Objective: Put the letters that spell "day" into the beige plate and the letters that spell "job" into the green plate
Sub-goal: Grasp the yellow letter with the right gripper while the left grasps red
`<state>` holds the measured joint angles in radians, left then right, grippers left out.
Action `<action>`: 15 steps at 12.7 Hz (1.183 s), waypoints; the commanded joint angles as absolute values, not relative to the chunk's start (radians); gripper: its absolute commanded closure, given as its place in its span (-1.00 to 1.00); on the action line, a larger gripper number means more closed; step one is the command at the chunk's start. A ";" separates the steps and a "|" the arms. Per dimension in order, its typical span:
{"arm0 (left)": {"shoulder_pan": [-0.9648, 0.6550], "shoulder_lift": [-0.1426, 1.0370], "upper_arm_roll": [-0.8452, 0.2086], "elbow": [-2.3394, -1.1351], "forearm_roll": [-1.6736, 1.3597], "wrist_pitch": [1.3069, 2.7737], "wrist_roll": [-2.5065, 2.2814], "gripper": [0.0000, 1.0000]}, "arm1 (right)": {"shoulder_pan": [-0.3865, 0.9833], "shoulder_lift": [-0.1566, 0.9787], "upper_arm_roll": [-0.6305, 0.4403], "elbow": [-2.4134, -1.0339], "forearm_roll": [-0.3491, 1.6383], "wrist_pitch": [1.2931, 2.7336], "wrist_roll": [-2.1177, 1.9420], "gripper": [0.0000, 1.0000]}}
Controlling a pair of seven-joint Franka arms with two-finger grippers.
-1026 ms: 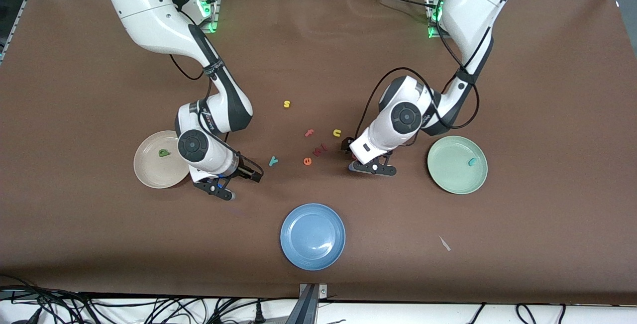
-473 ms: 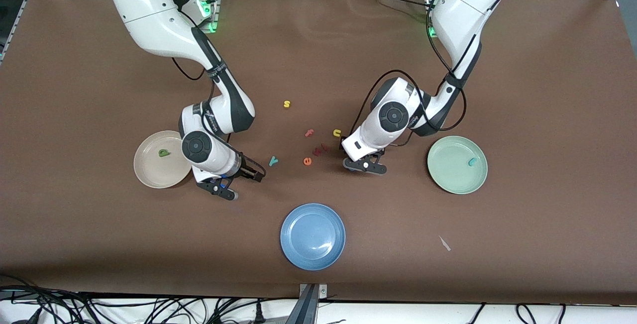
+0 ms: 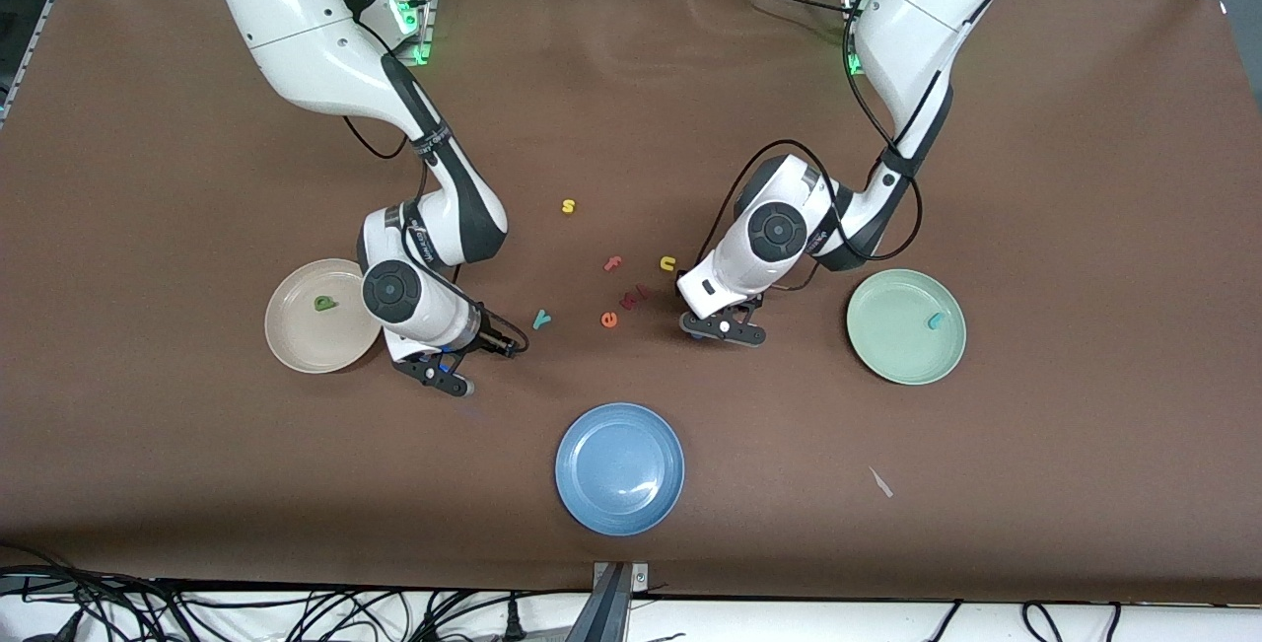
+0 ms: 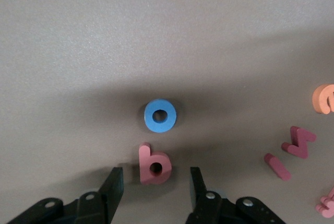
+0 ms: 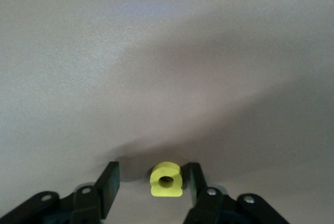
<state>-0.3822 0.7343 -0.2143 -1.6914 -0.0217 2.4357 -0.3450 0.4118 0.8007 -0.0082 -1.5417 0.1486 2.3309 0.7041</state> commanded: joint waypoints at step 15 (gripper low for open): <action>-0.373 0.727 -0.204 -1.687 0.041 2.427 -0.393 0.66 | 0.411 0.818 -0.006 -1.513 0.193 2.330 0.703 0.65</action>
<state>-0.3865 0.7422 -0.2095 -1.6901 0.0101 2.4361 -0.3704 0.4088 0.7985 -0.0103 -1.5387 0.1630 2.3304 0.7042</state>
